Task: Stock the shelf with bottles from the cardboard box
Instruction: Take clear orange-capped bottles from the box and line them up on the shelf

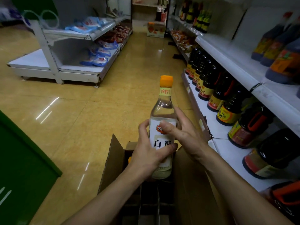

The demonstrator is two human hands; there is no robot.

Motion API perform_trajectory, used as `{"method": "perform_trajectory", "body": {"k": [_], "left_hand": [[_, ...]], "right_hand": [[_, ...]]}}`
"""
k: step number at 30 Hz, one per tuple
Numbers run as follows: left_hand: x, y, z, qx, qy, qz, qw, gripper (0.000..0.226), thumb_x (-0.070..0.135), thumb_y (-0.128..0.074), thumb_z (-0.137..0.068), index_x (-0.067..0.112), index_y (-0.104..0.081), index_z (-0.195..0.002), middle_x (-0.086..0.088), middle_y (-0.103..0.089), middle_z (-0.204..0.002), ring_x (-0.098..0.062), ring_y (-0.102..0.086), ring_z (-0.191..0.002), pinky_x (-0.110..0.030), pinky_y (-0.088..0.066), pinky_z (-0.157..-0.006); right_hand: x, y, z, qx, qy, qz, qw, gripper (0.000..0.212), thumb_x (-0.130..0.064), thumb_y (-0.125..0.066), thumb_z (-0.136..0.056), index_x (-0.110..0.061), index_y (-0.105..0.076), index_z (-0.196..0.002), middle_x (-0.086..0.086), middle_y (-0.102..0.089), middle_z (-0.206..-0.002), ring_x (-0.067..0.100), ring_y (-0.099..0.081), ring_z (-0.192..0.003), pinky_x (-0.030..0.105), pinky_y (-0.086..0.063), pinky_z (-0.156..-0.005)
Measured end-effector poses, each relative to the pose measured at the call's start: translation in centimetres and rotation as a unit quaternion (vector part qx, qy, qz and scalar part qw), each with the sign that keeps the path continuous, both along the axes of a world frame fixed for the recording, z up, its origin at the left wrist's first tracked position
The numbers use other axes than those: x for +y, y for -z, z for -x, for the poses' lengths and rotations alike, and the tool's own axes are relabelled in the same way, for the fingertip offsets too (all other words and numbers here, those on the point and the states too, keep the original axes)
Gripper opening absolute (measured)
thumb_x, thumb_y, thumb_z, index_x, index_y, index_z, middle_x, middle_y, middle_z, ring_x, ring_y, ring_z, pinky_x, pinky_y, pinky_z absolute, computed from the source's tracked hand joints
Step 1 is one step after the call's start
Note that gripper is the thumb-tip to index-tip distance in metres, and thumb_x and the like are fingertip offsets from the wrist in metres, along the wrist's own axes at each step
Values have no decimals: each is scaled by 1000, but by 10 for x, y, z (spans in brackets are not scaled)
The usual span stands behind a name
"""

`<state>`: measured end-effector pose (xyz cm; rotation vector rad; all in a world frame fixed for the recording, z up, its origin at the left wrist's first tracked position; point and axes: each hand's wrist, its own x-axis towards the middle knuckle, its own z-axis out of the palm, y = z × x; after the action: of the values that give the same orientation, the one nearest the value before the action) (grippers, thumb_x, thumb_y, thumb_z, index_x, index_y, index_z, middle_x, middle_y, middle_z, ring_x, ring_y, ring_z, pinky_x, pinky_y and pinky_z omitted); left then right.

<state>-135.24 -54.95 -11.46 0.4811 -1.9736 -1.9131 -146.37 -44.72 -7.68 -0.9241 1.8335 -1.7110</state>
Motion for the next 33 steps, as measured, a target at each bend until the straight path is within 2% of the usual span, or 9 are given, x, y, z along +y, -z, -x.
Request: {"method": "perform_trajectory", "body": {"k": [2, 4, 9, 15, 17, 20, 24, 29, 33], "left_hand": [[-5, -5, -1, 1, 10, -1, 1000, 95, 21, -88, -81, 47, -22, -145, 7, -72, -107, -4, -75, -88, -15, -57, -68], [-8, -9, -2, 9, 32, -5, 999, 100, 16, -87, -82, 47, -21, -150, 9, -71, -113, -6, -75, -95, -18, -58, -73], [-13, -15, -6, 16, 59, -20, 998, 80, 10, -85, -85, 35, -38, -145, 8, -74, -108, -11, -76, -94, -21, -58, -71], [-20, -44, -8, 9, 57, -4, 998, 83, 23, -88, -80, 41, -38, -143, 10, -75, -112, -13, -77, -98, -28, -61, -76], [-25, -64, -7, 13, 66, -6, 998, 82, 14, -87, -82, 40, -38, -142, 12, -74, -112, -12, -77, -96, -24, -60, -73], [-32, -111, -7, 24, 69, 0, 997, 83, 5, -85, -83, 38, -39, -143, 11, -73, -113, -13, -76, -98, -23, -60, -74], [-35, -201, -12, 31, 72, 6, 997, 84, 10, -88, -80, 45, -41, -140, 14, -73, -113, -11, -76, -98, -22, -59, -73], [-28, -343, -19, 49, 95, 16, 994, 82, 10, -88, -80, 49, -42, -135, 15, -73, -114, -9, -75, -100, -22, -60, -75], [-19, -452, -22, 66, 123, 18, 990, 82, 6, -87, -81, 43, -42, -139, 14, -73, -116, -10, -74, -103, -23, -60, -78]], "right_hand": [[1, -4, 1, -7, -17, -1, 1000, 68, -36, -75, -86, -34, -45, -147, 0, -75, -118, 15, -73, -109, 23, -57, -83], [1, -7, 0, -9, -23, -5, 1000, 75, -40, -78, -81, -40, -43, -148, 3, -76, -118, 18, -73, -109, 25, -58, -83], [0, -11, -7, -37, -18, 1, 999, 70, -29, -79, -81, -33, -48, -143, 7, -76, -114, 22, -75, -103, 28, -59, -78], [-5, -43, -10, -51, -10, 7, 999, 68, -25, -80, -80, -29, -51, -141, 9, -76, -115, 24, -75, -105, 34, -61, -81], [-7, -64, -11, -45, -8, 6, 999, 67, -25, -80, -79, -29, -52, -140, 8, -76, -114, 23, -75, -104, 32, -60, -81], [-11, -112, -12, -40, -11, 12, 999, 66, -25, -79, -80, -28, -52, -141, 8, -76, -114, 22, -75, -105, 29, -59, -81], [-10, -203, -17, -24, -13, 18, 999, 64, -23, -77, -84, -29, -50, -142, 9, -77, -113, 23, -75, -103, 29, -60, -79], [3, -347, -26, 4, 14, 14, 1000, 65, -28, -80, -81, -30, -53, -140, 4, -77, -114, 18, -75, -104, 28, -60, -80], [15, -454, -35, 6, 34, 14, 999, 66, -25, -80, -83, -26, -51, -142, 4, -74, -120, 21, -73, -110, 33, -60, -85]]}}
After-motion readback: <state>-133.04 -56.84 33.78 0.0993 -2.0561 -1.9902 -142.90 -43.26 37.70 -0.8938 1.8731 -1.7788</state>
